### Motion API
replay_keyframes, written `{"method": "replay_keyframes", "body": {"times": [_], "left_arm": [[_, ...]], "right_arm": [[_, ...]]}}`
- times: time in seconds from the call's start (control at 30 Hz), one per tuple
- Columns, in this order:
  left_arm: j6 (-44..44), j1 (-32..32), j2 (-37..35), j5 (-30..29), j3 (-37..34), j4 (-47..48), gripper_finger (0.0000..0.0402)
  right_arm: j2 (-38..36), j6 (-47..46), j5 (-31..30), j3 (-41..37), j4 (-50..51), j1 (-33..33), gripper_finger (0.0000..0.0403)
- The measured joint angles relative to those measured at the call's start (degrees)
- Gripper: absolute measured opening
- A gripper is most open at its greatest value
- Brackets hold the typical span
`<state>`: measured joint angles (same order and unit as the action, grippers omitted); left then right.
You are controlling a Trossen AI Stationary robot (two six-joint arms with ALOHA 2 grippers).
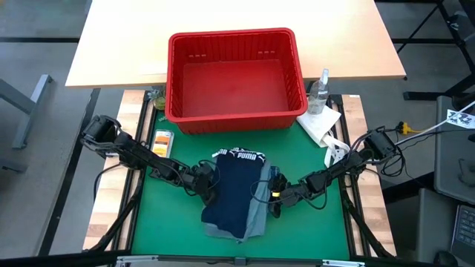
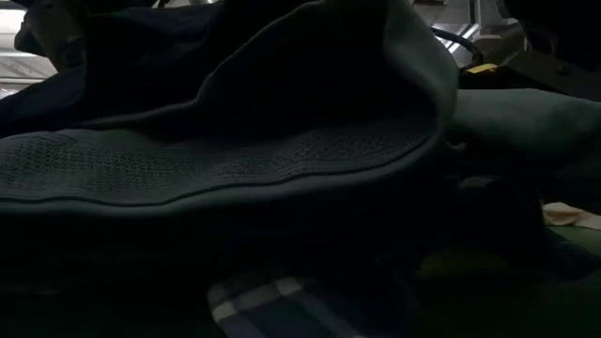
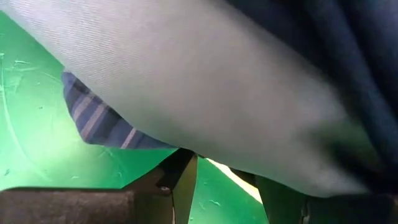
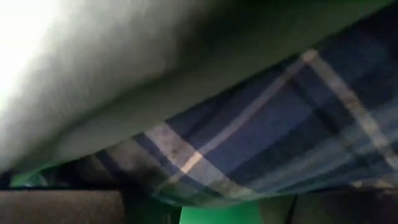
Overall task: Fold Laundry from Bin
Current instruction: Put the stacked laundry into the red bin
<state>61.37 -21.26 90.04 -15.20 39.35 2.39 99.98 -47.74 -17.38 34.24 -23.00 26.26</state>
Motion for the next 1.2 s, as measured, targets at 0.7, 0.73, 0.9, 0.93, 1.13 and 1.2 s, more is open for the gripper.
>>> {"method": "replay_keyframes", "body": {"times": [0.7,0.73,0.9,0.93,1.13,1.2], "left_arm": [[5.64,-1.83,8.07,3.43,-0.11,-12.58,0.0149],[5.73,-1.61,8.07,3.82,-0.16,-13.19,0.0149],[5.85,-0.92,8.15,4.79,-0.20,-15.92,0.0149],[5.85,-0.88,8.15,4.74,-0.20,-16.30,0.0149],[5.82,-0.87,8.15,3.70,-0.20,-20.10,0.0149],[5.72,-0.87,8.15,3.27,-0.20,-20.56,0.0145]], "right_arm": [[0.05,-6.10,0.04,0.59,-0.51,-0.02,0.0156],[0.23,-6.11,0.03,0.59,-0.70,-0.02,0.0152],[0.46,-6.14,-0.75,0.59,-1.12,-0.02,0.0098],[0.50,-6.14,-1.28,0.59,-1.20,-0.02,0.0083],[0.57,-6.10,-4.17,0.59,-2.89,-0.37,0.0010],[0.57,-6.06,-4.49,0.59,-3.51,-0.76,0.0015]]}}
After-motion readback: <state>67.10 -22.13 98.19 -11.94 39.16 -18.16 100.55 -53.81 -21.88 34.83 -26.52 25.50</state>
